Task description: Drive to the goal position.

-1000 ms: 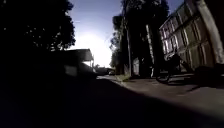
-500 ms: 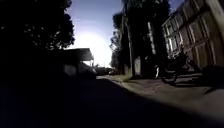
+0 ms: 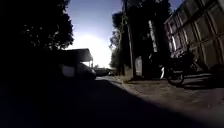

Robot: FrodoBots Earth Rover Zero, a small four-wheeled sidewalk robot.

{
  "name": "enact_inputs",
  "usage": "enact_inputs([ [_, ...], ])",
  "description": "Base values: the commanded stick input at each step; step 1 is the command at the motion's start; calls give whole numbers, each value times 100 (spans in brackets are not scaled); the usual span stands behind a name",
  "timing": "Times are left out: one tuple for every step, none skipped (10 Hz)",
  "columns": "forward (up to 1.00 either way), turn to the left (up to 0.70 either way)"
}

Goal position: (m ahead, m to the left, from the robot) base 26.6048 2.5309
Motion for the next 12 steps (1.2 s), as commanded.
enact_inputs([
  [85,0],
  [85,0],
  [85,0],
  [85,0],
  [85,0],
  [85,0],
  [85,0],
  [85,-4],
  [85,-7],
  [85,-2],
  [85,0],
  [85,0],
])
